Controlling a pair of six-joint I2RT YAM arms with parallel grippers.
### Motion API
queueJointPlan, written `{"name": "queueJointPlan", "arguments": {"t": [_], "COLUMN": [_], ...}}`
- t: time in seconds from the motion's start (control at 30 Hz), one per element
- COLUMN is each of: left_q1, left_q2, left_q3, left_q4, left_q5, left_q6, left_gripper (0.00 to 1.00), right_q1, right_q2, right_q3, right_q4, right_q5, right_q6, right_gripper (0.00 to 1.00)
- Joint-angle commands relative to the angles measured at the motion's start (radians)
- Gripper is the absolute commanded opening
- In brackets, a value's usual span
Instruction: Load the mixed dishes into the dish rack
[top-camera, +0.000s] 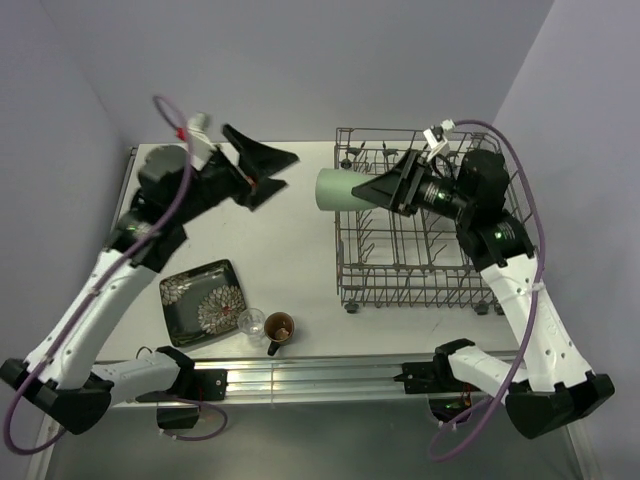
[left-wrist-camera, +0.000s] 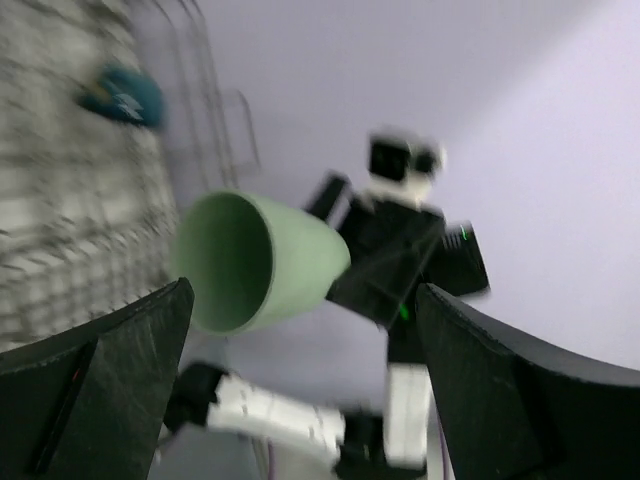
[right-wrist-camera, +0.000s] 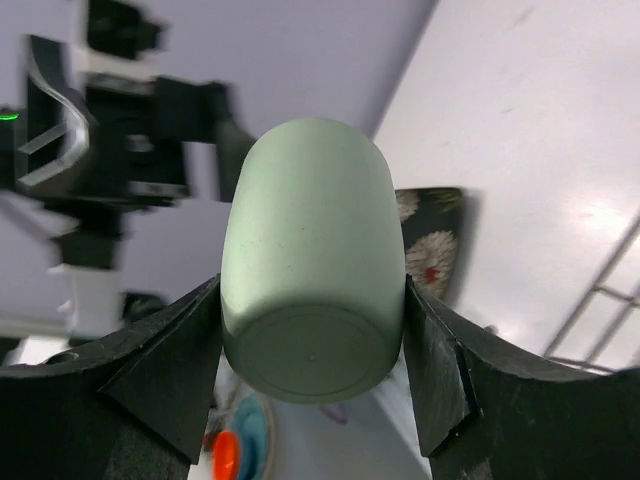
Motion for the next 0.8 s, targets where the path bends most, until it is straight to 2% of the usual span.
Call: {"name": "queueJointPlan", "arguments": {"t": [0.0, 0.07, 0.13, 0.3, 0.4, 0.57, 0.77], "left_q1": [0.063, 0.073, 0.071, 0.071, 0.073, 0.073, 0.073], "left_q2": [-0.059, -0.026, -0.003, 0.005, 0.014, 0.013, -0.004], "left_q3": [0.295, 0.36, 0.379, 0.189, 0.147, 0.144, 0.106], "left_q4": [-0.704, -0.853, -0.938, -0.88, -0.88, -0.937, -0.934], "left_q5": [-0.423, -0.57, -0.571, -0.332, -0.288, -0.34, -0.348], "left_q6": [0.175, 0.224, 0.294, 0.356, 0.388, 0.425, 0.42], "left_gripper": [0.99, 0.99, 0.99, 0.94, 0.92, 0.91, 0.9], "right_q1": [0.002, 0.002, 0.002, 0.002, 0.004, 0.009, 0.036], "right_q2": [0.059, 0.11, 0.203, 0.423, 0.533, 0.728, 0.857], "right_q3": [0.177, 0.243, 0.35, 0.588, 0.72, 0.918, 1.007], "right_q4": [-0.193, -0.323, -0.401, -0.589, -0.67, -0.808, -0.839], "right_q5": [0.197, 0.367, 0.475, 0.786, 0.885, 0.986, 1.126], "right_q6": [-0.208, -0.268, -0.356, -0.473, -0.512, -0.542, -0.579], "right_gripper": [0.0, 0.0, 0.0, 0.0, 0.0, 0.0, 0.0]}}
